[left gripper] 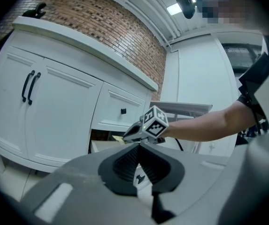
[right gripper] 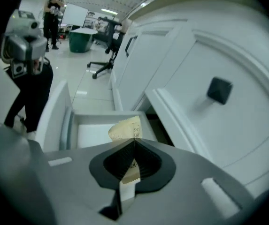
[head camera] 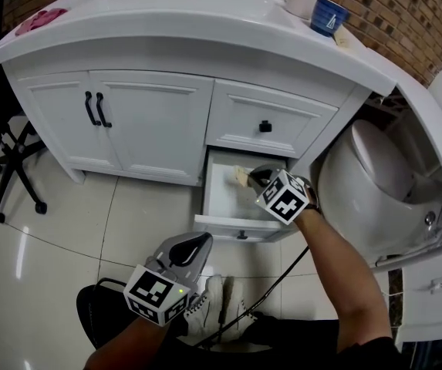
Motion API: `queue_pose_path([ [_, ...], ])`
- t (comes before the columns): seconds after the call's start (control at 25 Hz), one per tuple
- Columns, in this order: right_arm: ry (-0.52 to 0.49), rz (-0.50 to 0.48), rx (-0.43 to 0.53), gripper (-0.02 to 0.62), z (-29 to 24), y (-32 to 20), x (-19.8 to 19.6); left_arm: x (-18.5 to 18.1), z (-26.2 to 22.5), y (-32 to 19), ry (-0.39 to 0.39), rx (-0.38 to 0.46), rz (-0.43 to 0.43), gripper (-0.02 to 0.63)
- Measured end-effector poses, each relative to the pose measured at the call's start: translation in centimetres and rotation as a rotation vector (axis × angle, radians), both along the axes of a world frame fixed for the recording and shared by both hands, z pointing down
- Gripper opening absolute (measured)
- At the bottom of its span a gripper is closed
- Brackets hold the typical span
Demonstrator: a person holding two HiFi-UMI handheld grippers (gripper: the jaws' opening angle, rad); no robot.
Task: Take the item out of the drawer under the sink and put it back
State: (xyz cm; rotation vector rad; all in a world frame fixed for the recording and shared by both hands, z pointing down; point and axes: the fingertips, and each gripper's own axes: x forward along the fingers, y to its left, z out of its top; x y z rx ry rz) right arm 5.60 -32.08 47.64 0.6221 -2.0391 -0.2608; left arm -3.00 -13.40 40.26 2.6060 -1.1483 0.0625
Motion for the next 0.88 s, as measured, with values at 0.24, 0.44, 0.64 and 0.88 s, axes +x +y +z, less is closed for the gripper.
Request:
queue_pose_path([
  [0.24, -0.514, 0.119, 0.006, 0.009, -8.7, 6.5, 0.4, -0.3, -0.3, -0.4, 0.024, -0.007, -0.006, 0.006],
  [0.44, -0.722, 0.189, 0.012, 0.009, -10.6, 11.2, 1.9, -0.2, -0.5, -0.6, 0.022, 0.002, -0.013, 0.006],
  [0.64, -0.843, 0.243, 0.007, 0.009, -11.0, 14.6, 3.0, 0.2, -0.9, -0.3, 0.024, 0.009, -0.009, 0.006],
  [0.88, -0.984, 0.33, -0.036, 0.009, -10.1, 17.5, 3.9, 0.5, -0.9, -0.1, 0.029, 0.007, -0.002, 0.006],
])
